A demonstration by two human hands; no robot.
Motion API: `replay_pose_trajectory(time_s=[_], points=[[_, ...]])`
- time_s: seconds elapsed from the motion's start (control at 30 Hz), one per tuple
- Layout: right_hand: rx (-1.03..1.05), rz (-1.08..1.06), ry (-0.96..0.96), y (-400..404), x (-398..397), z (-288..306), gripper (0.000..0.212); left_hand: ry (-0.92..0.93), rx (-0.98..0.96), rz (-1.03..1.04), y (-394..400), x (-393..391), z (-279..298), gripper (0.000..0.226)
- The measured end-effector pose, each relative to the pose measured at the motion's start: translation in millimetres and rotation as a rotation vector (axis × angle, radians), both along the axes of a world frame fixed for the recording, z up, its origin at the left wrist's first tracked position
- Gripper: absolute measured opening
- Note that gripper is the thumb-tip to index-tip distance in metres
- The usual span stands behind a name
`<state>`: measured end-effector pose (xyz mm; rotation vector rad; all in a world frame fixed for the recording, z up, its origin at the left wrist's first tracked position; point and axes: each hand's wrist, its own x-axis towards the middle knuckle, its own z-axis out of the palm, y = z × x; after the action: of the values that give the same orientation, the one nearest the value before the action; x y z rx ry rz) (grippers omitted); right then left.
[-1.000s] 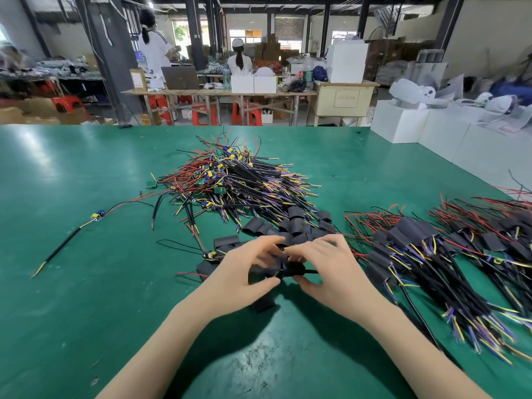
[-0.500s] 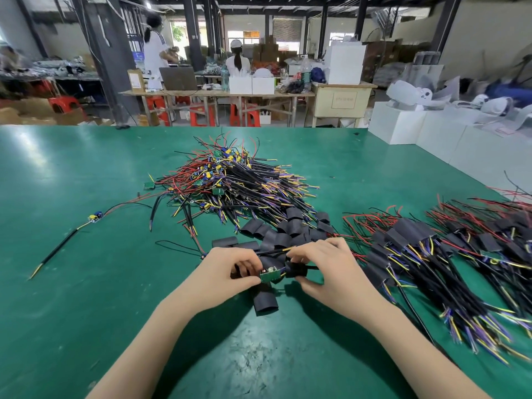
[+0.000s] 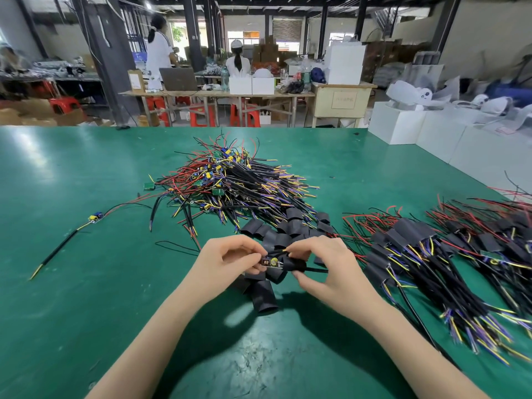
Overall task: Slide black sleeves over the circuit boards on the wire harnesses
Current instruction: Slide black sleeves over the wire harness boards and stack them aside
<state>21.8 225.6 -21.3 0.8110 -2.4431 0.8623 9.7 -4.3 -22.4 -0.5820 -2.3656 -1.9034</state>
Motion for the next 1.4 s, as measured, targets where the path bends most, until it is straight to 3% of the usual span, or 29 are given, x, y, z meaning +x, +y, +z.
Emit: replay_pose_trajectory(time_s=[0.07,0.37,0.8,1.13,1.4], points=[[-0.039,-0.01,0.04,0,0,2,0.036,0.009,0.034,-0.011,1,1,2,0.004],[-0.066,0.05,-0.01,-2,4,6,0.039,0.031,0.087,-0.101,-1,4,5,0.022],[-0.162,0.046,0.033,-8,8,7,0.039,-0.015,0.14,-0.102,-1,5,7,0.021],[-0.232,0.02,-0.179,-11,8,4,0.029,-0.025,0.103,-0.073,-1,6,7,0.019],[-0.199,0.014,-0.064,-12,10,9,0.032,-0.061,0.107,-0.032,1,6,6,0.015]])
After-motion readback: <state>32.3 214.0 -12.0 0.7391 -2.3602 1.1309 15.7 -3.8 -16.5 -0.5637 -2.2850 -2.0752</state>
